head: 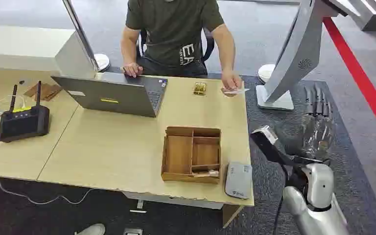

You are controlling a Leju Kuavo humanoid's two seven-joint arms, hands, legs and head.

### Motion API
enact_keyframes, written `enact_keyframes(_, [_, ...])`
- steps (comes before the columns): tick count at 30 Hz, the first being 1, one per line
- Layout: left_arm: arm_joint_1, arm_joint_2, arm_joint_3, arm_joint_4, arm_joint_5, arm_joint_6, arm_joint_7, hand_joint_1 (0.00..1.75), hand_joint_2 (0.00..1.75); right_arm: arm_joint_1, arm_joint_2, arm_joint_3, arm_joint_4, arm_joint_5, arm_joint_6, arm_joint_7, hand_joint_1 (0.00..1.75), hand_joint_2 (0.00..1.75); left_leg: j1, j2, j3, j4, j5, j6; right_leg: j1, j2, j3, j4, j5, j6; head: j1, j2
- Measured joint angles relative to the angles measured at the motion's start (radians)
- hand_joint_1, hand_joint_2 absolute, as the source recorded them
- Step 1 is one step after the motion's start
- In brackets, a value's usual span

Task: Pass the card to the sensor for recognition and then transmit it.

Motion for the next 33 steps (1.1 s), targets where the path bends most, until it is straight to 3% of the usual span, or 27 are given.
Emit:
enact_keyframes(3, [-0.003, -0.001, -0.009, 0.000, -0.006, -0.011, 0.003, 0.00, 1.75, -0.017, 0.001, 0.036, -0.009, 0.008, 0.052, 0.003, 0.00, 1.75, 0.000, 0.000, -0.001, 0.000, 0.000, 0.000, 0.000, 0.000, -0.001, 0.000, 0.000, 0.000, 0.000, 0.000])
enact_keyframes(6, [-0.016, -0.009, -0.045, 0.000, -0.020, -0.046, 0.056, 0.00, 1.75, -0.158, 0.029, 0.178, 0.053, -0.050, 0.246, 0.031, 0.00, 1.75, -0.001, 0.000, -0.002, 0.000, 0.000, 0.000, 0.000, 0.000, -0.001, 0.000, 0.000, 0.000, 0.000, 0.000])
enact_keyframes(16, [-0.022, -0.014, -0.056, 0.000, -0.025, -0.057, 0.083, 0.00, 1.75, -0.243, 0.088, 0.266, 0.236, -0.088, 0.271, 0.073, 0.00, 1.75, 0.000, 0.000, -0.002, 0.000, 0.000, 0.000, 0.000, 0.000, -0.002, 0.000, 0.000, 0.000, 0.000, 0.000])
enact_keyframes(28, [-0.018, -0.016, -0.056, 0.000, -0.027, -0.058, 0.084, 0.00, 1.75, -0.255, 0.119, 0.302, 0.306, -0.075, 0.261, 0.081, 0.00, 1.75, 0.000, 0.000, -0.002, 0.000, 0.000, 0.000, 0.000, 0.000, -0.003, 0.000, 0.000, 0.000, 0.000, 0.000])
enact_keyframes(29, [-0.018, -0.016, -0.056, 0.000, -0.027, -0.058, 0.084, 0.00, 1.75, -0.256, 0.119, 0.305, 0.310, -0.075, 0.261, 0.082, 1.17, 1.75, 0.000, 0.000, -0.002, 0.000, 0.000, 0.000, 0.000, 0.000, -0.003, 0.000, 0.000, 0.000, 0.000, 0.000])
enact_keyframes(30, [-0.018, -0.016, -0.056, 0.000, -0.027, -0.058, 0.084, 0.00, 1.75, -0.256, 0.119, 0.308, 0.314, -0.075, 0.260, 0.082, 1.68, 1.75, 0.000, 0.000, -0.002, 0.000, 0.000, 0.000, 0.000, 0.000, -0.003, 0.000, 0.000, 0.000, 0.000, 0.000])
enact_keyframes(33, [-0.017, -0.016, -0.056, 0.000, -0.027, -0.058, 0.084, 0.00, 1.75, -0.257, 0.119, 0.313, 0.323, -0.071, 0.259, 0.087, 1.69, 1.75, 0.000, 0.000, -0.002, 0.000, 0.000, 0.000, 0.000, 0.000, -0.003, 0.000, 0.000, 0.000, 0.000, 0.000])
